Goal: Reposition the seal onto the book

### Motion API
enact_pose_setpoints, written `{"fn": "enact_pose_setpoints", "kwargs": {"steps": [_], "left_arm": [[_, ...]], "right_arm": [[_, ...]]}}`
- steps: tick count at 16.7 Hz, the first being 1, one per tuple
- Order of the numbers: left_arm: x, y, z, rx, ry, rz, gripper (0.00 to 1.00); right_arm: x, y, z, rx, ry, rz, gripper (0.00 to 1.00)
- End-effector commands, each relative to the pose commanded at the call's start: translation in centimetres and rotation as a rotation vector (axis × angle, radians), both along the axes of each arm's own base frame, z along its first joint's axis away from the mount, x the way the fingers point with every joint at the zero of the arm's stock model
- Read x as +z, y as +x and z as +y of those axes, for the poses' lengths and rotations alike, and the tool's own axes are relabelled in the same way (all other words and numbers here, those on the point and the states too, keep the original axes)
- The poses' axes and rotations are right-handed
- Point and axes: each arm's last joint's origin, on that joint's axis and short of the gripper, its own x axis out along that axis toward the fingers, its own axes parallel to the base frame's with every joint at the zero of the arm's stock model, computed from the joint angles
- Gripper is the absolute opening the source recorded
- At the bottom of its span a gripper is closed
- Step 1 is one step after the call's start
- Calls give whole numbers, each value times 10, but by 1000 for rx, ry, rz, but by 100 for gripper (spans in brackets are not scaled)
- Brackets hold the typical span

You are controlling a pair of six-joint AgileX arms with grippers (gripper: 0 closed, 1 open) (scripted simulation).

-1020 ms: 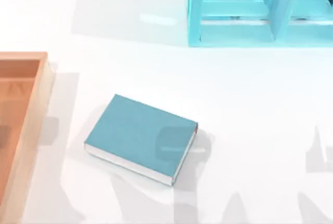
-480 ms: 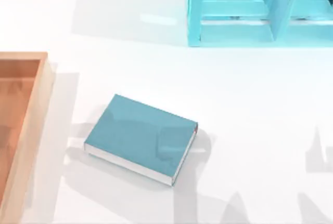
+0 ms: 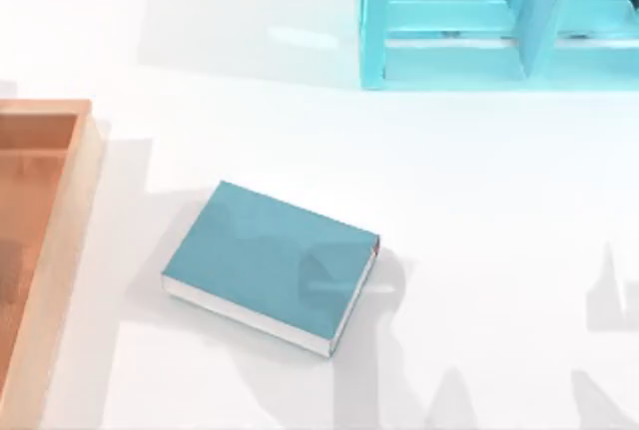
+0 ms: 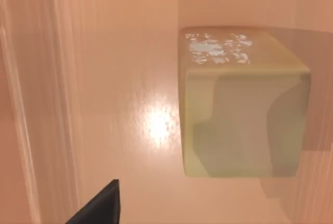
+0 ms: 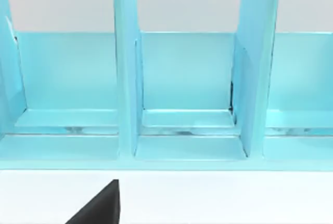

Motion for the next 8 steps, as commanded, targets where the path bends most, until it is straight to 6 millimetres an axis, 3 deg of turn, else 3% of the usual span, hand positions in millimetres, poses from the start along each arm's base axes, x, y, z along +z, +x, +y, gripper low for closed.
{"fn": "enact_pose_setpoints", "kwargs": {"steps": [5,8], "left_arm": [[-1,0,-2,-4,1,-1,100],[-21,2,-1,0,-1,4,100]], "right_arm": [[0,0,0,0,0,0,100],[0,0,0,0,0,0,100]]}}
